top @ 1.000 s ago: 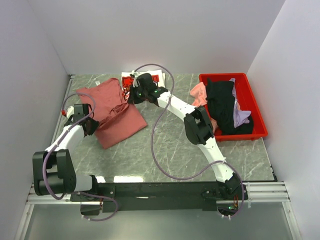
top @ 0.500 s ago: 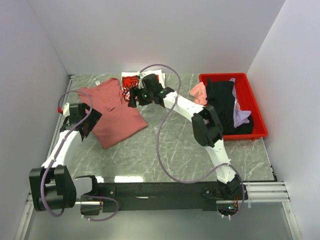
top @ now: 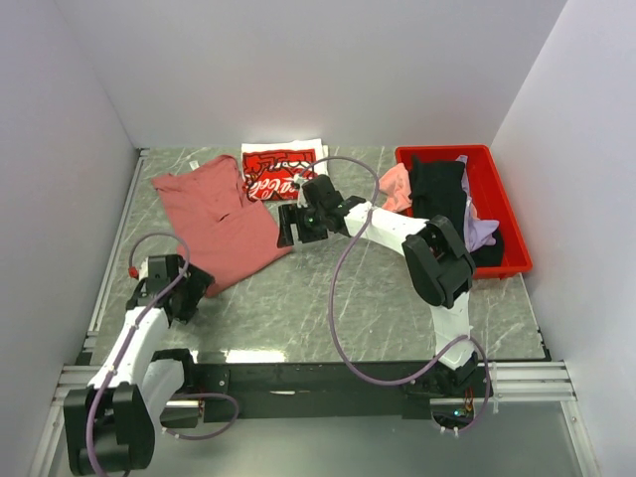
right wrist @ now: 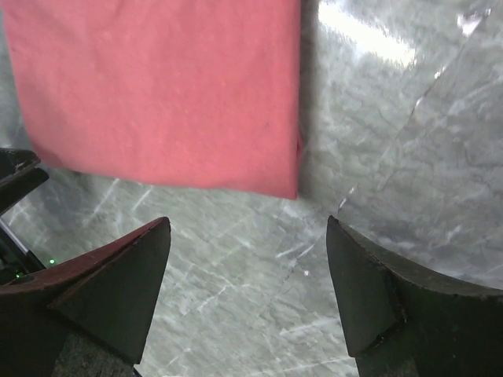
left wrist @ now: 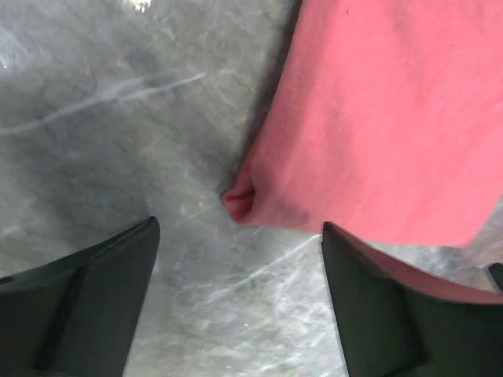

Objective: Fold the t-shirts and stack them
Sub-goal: Fold the tshirt

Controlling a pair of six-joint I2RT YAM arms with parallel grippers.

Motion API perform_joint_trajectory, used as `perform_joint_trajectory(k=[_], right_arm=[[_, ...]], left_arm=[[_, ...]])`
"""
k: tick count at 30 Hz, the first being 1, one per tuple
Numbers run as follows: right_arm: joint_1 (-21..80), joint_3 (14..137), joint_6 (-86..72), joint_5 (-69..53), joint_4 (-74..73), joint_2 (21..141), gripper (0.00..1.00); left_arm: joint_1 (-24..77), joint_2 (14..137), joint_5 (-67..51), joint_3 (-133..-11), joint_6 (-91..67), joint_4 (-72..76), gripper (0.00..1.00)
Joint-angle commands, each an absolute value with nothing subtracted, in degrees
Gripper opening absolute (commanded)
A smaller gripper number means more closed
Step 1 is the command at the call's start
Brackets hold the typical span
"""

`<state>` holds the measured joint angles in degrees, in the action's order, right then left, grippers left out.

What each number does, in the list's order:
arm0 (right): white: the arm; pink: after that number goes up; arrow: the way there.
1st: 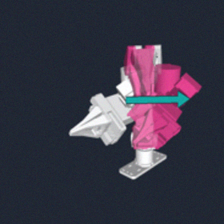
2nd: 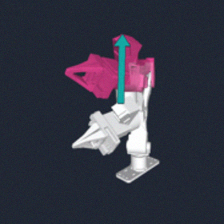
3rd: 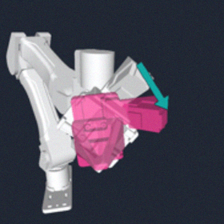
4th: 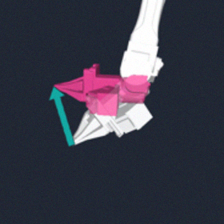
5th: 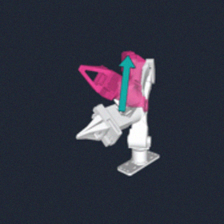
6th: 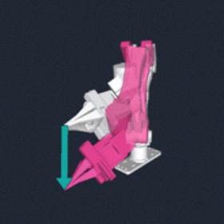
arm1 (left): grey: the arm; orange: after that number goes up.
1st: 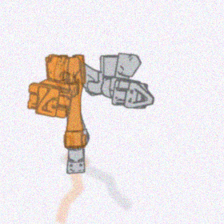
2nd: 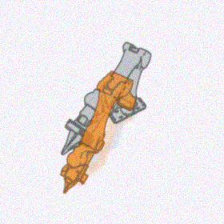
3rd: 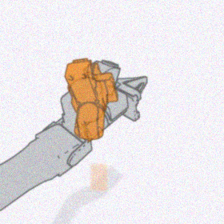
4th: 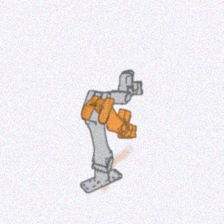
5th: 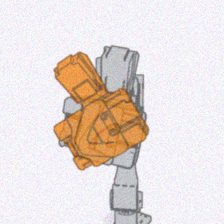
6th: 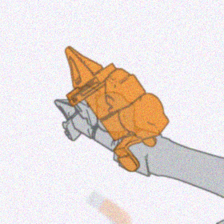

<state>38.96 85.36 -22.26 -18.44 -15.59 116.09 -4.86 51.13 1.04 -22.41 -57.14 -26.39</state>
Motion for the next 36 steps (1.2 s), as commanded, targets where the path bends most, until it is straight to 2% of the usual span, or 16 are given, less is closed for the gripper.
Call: perform_joint_trajectory(k=[1,5,6,9,16,20,22,23,24,25,26,32,36], right_arm=[[38.9,85.5,-23.2,-18.3,-14.4,114.6,0.85],[38.8,86.9,-23.6,-18.7,-15.3,116.0,0.82],[38.8,87.0,-23.6,-18.7,-15.6,116.6,0.81],[38.8,87.1,-24.0,-18.5,-15.8,117.3,0.8],[38.8,88.1,-24.5,-18.8,-16.0,119.4,0.8],[38.8,88.9,-24.2,-18.5,-16.7,120.3,0.79],[38.8,89.2,-24.2,-18.7,-17.0,120.8,0.78],[38.8,89.6,-24.3,-18.7,-17.0,121.1,0.77],[38.8,89.8,-24.3,-18.9,-17.2,121.5,0.75],[38.8,90.1,-24.3,-19.2,-17.4,121.9,0.74],[38.8,90.5,-24.3,-19.2,-17.3,122.2,0.71],[38.8,93.6,-24.3,-19.2,-18.5,124.8,0.58],[38.8,95.4,-24.4,-18.5,-18.9,127.0,0.54]], left_arm=[[-4.6,49.1,-1.1,-20.4,-60.1,-25.8,0.86],[-4.7,49.8,-0.2,-20.7,-60.3,-25.8,0.64],[-4.6,50.4,2.0,-21.1,-60.4,-25.7,0.56],[-4.6,52.1,2.1,-21.4,-59.5,-24.4,0.44],[-4.6,58.6,2.1,-21.2,-57.9,-21.0,0.35],[-4.6,60.7,0.7,-20.5,-57.6,-17.8,0.35],[-4.6,61.5,1.5,-20.7,-57.5,-18.0,0.3],[-4.7,61.8,2.0,-20.8,-57.4,-18.4,0.25],[-4.6,62.1,2.4,-21.3,-57.2,-18.9,0.12],[-4.6,62.3,2.5,-21.6,-57.0,-19.2,0.05],[-4.6,62.3,2.5,-21.8,-56.9,-19.5,0.01],[-4.6,59.8,2.5,-22.3,-56.9,-20.8,0.01],[-4.7,58.6,3.0,-22.3,-57.1,-21.9,0.01]])
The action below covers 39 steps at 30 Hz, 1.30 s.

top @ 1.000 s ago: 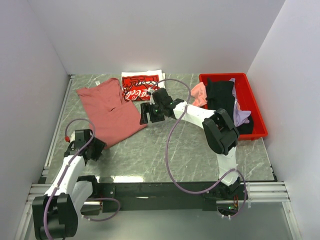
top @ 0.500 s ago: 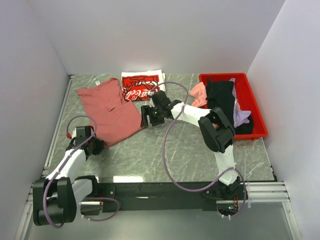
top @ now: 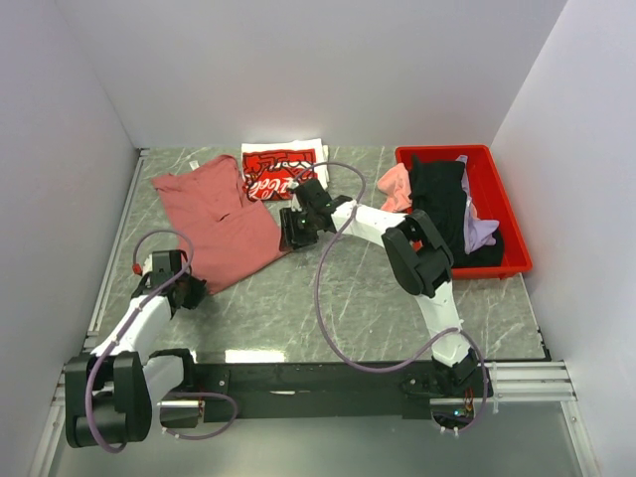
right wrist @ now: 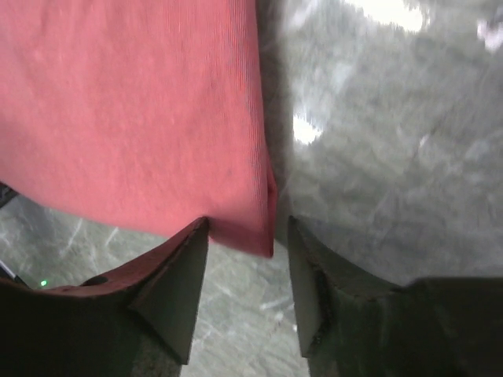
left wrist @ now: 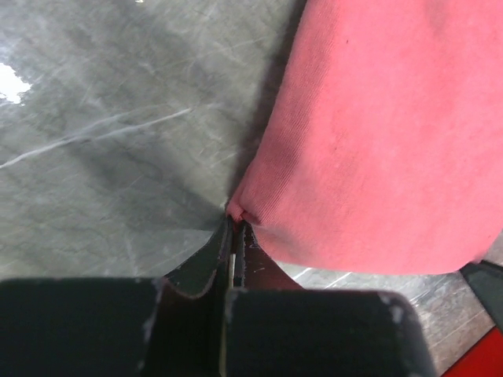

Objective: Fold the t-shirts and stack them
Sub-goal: Fold the tshirt

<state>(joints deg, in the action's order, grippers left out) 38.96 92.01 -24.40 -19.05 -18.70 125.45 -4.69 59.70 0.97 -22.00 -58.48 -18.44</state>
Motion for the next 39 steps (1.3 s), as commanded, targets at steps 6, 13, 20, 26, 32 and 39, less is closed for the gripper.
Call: perform_joint_trajectory(k=[6,13,20,26,32,39], right_arm=[[39.1,95.7,-23.2,-18.9,-19.7,127.0,0.15],[39.5,92.6,-21.2,-20.3,-19.8,122.6,0.0],[40.6,88.3,-19.7,-21.1,-24.5,113.6,0.0],[41.0,82.5,-18.1,-20.6,-30.6,104.7,0.0],[41.0,77.1,-16.9,-21.3,-34.9,96.6,0.0],[41.8,71.0,-16.3,-24.7,-39.1,86.9,0.0]], left_arm=[[-4.6,56.9,2.4,-22.3,-57.5,-23.8,0.01],[-4.1,49.8,-1.9,-24.1,-59.3,-30.1,0.01],[-3.5,39.7,-3.6,-28.1,-62.6,-40.8,0.01],[-3.1,33.3,-3.0,-31.8,-62.7,-53.0,0.01],[-3.0,26.2,-8.8,-36.6,-61.3,-60.5,0.01],[-3.0,21.4,-9.6,-45.9,-59.9,-68.4,0.01]])
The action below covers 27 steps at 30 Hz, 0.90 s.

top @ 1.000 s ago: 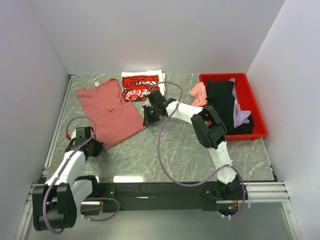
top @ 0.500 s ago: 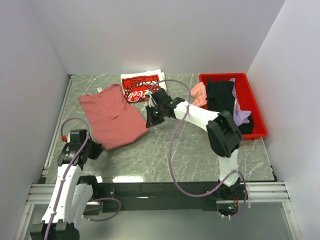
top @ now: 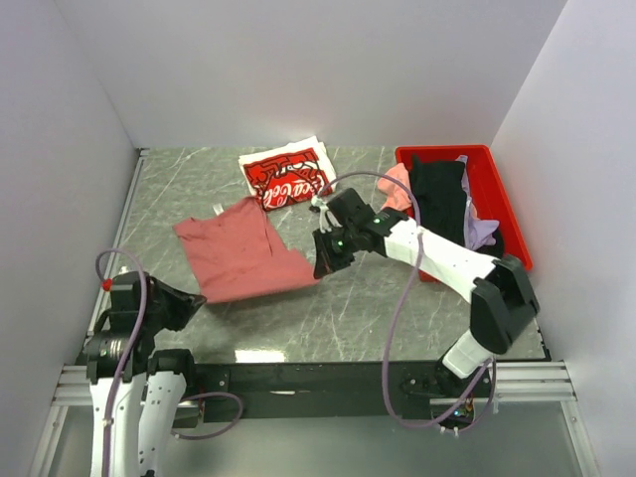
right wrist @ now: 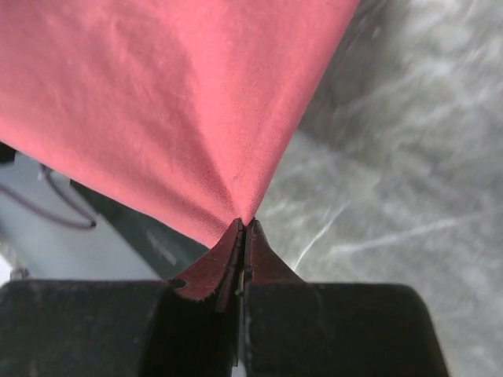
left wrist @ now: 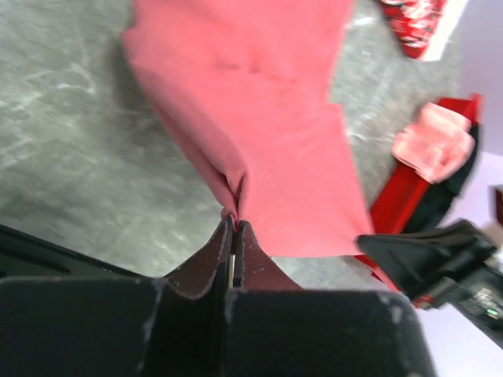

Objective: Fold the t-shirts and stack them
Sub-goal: Fold the tshirt

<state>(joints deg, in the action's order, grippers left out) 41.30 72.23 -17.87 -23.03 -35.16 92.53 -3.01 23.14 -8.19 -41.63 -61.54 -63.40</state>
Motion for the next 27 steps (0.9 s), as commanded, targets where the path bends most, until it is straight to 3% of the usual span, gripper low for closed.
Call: perform_joint_trajectory(k=[1,13,27], right_arm=[[42.1,70.1,-16.2,-25.0,-40.1,85.9,0.0],[42.9,70.9,-17.0,-27.9,-41.8,79.2,0.0],[41.3,91.6,-16.7,-29.0,-42.5,95.0,0.0]], left_arm=[[-3.1,21.0,-9.7,-46.2,-60.2,-69.2,0.01],[-3.1,15.7,-7.6,-49.8,-62.8,-68.4,0.01],[-3.1,25.0,-1.1,-44.6,-65.4,-54.9,0.01]])
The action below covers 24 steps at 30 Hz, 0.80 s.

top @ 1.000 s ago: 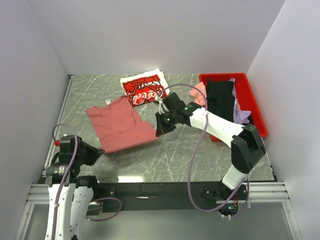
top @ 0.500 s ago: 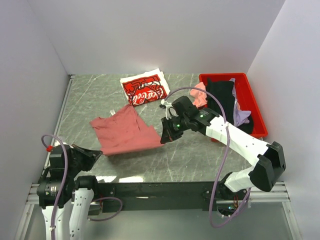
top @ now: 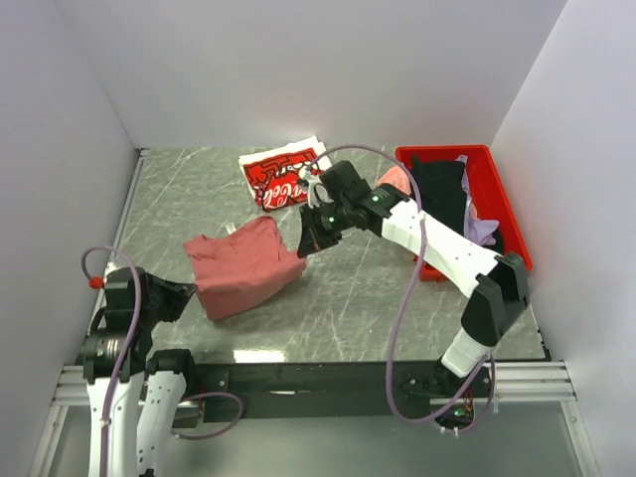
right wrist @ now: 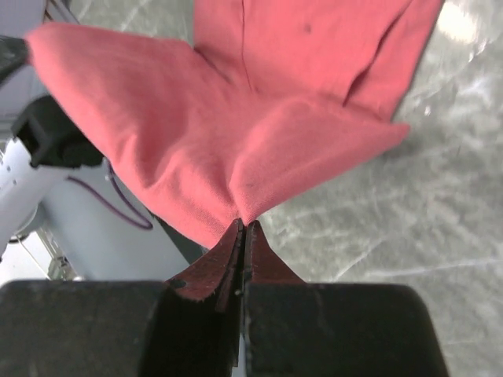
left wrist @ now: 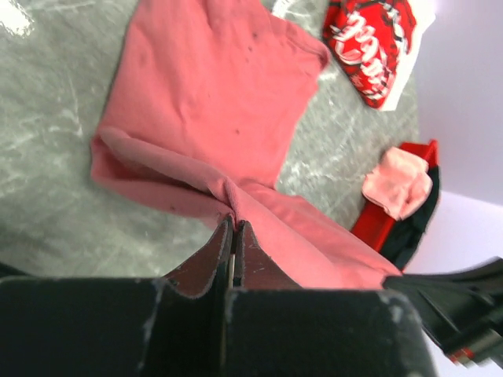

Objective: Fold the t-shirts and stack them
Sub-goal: Fold the tshirt

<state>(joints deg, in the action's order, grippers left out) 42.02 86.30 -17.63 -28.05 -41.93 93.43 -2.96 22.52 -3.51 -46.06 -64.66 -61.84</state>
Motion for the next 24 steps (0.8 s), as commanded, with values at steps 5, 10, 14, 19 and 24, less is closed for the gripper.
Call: perform_joint_trajectory(k=[5,10,14,19,24], right_arm=[[39.7,97.1,-16.3,-29.6,-44.6,99.8,0.0],[39.1,102.3,-14.7,-30.5,-47.8,102.8,0.0],[38.8,105.0,-13.8,-31.4,-48.8,104.1,0.0],[38.6,110.2,-11.8,-32.9,-50.2,107.6,0.0],[37.8,114.2,-12.0,-35.1,-50.5,111.6,0.0]], left_arm=[[-3.1,30.7,1.7,-45.5,-66.4,-51.9,0.01],[-3.1,31.3,3.9,-46.5,-67.7,-49.8,0.01],[-3.0,31.8,6.9,-48.0,-68.3,-51.0,0.01],[-3.1,33.8,9.4,-49.4,-67.5,-49.9,0.01],[-3.2,37.4,8.6,-49.0,-67.1,-47.6,0.0]])
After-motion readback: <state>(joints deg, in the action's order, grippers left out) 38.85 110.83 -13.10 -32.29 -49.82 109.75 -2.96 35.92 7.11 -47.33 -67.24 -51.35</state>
